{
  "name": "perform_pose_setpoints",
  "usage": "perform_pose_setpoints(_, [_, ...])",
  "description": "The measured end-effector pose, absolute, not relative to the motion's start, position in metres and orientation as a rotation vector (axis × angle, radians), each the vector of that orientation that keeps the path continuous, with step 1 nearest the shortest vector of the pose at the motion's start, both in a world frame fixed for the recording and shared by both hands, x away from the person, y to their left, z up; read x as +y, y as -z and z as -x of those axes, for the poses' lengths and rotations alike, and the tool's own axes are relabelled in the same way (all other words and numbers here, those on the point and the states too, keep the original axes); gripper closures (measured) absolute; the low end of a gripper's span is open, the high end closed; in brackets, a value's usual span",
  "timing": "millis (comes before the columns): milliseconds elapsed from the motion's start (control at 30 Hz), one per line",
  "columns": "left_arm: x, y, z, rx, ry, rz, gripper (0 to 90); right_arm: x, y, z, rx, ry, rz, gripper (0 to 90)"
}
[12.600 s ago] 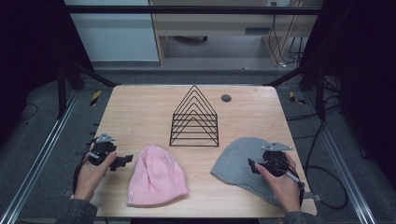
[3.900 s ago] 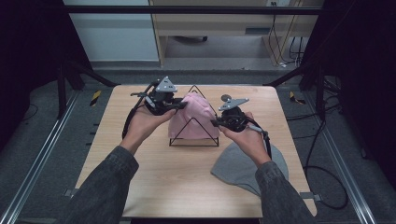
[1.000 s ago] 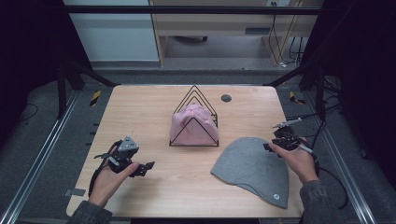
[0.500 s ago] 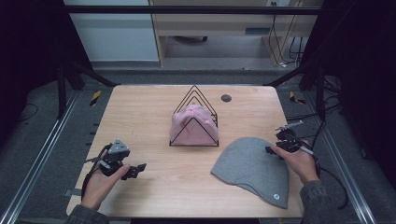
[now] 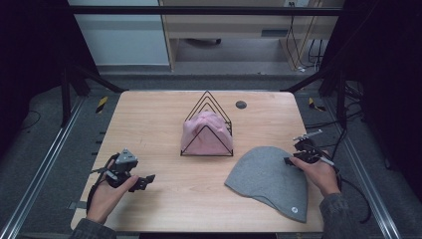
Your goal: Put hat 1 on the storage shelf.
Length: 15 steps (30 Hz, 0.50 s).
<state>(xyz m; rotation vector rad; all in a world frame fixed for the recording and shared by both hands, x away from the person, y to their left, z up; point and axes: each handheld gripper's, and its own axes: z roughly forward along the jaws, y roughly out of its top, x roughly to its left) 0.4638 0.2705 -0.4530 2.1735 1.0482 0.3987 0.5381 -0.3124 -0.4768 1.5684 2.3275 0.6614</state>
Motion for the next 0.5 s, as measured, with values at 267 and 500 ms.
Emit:
perform_pose_setpoints(267, [0.2696, 0.4538, -0.4641, 1.045, -0.4, -2.184, 11.3, -0.3095, 0.4769, -0.5355, 2.364, -0.647, -1.5, 72.6])
perform_pose_setpoints(500, [0.2677, 0.4555, -0.4645, 1.043, -0.406, -2.202, 11.4, -0.3075, 0.4779, -0.5339, 2.374, -0.677, -1.488, 85.0])
